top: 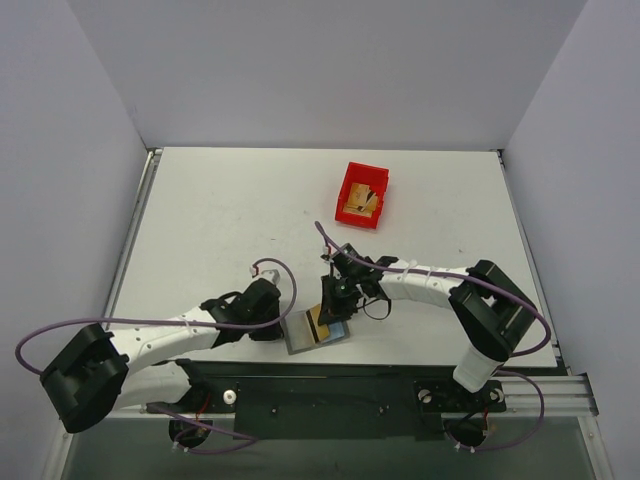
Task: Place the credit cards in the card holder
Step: Insert the credit card into the card holder.
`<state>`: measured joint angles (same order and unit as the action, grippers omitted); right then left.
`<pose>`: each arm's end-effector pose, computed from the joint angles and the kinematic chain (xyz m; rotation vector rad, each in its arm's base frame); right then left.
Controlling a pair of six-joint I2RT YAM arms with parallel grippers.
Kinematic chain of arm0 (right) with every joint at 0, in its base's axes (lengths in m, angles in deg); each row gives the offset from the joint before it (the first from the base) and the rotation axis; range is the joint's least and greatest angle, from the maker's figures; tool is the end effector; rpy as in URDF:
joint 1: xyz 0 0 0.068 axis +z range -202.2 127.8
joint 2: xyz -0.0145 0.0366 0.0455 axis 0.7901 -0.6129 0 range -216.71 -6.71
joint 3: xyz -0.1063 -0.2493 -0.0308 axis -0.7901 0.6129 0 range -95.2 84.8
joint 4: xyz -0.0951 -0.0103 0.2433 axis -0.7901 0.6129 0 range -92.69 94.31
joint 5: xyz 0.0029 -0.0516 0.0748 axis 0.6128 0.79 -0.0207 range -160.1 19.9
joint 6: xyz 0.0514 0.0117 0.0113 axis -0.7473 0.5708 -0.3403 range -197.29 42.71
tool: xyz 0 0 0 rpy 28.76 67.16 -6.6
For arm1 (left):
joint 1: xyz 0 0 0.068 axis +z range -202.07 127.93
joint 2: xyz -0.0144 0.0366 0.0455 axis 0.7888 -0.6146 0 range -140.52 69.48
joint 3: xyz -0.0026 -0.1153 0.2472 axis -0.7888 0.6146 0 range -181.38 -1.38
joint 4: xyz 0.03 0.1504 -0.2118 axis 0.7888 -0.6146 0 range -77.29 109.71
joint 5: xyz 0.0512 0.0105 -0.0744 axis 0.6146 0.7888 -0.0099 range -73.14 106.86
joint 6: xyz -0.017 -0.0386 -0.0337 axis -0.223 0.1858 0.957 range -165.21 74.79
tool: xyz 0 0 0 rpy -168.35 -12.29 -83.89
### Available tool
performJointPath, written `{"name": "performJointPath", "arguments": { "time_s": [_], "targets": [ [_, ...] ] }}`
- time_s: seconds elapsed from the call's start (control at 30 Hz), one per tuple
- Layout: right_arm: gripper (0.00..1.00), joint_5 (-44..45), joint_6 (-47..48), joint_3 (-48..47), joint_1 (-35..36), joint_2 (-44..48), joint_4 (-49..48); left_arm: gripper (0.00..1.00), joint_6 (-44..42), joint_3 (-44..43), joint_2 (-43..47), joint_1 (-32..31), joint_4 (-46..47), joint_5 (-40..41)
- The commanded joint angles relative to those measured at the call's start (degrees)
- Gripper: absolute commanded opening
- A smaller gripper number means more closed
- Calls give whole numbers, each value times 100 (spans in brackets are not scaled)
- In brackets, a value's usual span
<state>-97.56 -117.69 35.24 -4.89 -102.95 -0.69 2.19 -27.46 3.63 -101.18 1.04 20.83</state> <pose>0.2118 0.2538 0.1596 -0.4104 2.6778 1.1799 0.1301 -0.1466 0.1504 0.0136 2.6801 -0.5033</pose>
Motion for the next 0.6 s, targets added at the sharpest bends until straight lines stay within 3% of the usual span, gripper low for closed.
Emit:
{"name": "performJointPath", "arguments": {
  "time_s": [0.0, 0.37, 0.57],
  "targets": [
    [0, 488, 182, 69, -99, -26, 301, 0, 24, -72, -446, -134, 531, -186],
    [0, 461, 384, 166, -415, 194, 424, 0, -345, -863, -1886, -205, 1147, -335],
    [0, 321, 428, 280, -424, 273, 354, 0, -442, -1048, -2204, -161, 1165, -256]
  ]
}}
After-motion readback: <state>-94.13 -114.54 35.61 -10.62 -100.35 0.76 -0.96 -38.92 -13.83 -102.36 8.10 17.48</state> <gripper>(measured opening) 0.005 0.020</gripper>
